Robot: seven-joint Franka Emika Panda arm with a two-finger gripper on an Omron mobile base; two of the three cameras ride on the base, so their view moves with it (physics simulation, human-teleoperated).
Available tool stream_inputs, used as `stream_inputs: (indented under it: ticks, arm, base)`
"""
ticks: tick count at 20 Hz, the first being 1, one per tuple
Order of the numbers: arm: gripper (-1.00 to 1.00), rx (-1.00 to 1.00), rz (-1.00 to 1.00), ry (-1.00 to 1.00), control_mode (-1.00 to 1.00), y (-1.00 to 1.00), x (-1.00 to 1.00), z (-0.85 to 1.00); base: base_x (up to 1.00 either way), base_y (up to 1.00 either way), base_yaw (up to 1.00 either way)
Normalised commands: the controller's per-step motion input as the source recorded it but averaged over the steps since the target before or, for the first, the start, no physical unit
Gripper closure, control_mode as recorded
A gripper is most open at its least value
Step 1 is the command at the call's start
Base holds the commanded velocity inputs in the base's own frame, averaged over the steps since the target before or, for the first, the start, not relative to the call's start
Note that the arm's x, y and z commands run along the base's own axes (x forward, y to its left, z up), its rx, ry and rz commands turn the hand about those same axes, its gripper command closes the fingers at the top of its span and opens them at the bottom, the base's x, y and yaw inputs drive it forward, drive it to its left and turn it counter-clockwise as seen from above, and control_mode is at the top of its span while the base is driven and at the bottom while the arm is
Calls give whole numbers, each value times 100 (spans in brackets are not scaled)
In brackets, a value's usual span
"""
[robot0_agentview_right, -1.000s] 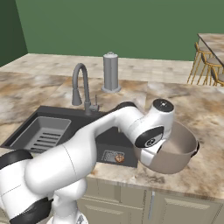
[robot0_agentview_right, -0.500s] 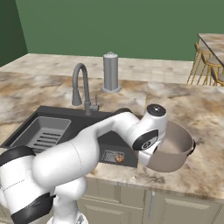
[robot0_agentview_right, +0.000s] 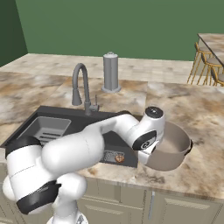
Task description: Dump the mushroom from the pot into the sink. Then turn on the water and wash the mushroom. Then turn off the water and put the mushroom back in the pot.
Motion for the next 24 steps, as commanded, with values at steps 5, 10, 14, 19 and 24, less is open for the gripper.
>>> stream_inputs:
  ticks: [5,10,14,19,24]
  arm:
    - [100,0,0,0,-100,-15,21,-14]
    - [100,0,-1,-1,-100,-26,17,-7]
    - [100,0,-2,-1,-100,-26,13,-6]
    - [100,0,-2,0,-100,-12,3,-12]
    - [100,0,0,0,-100,0,0,-11]
  base:
    - [0,0,0]
    - [0,0,0]
    - [0,0,0]
    - [0,0,0]
    - [0,0,0]
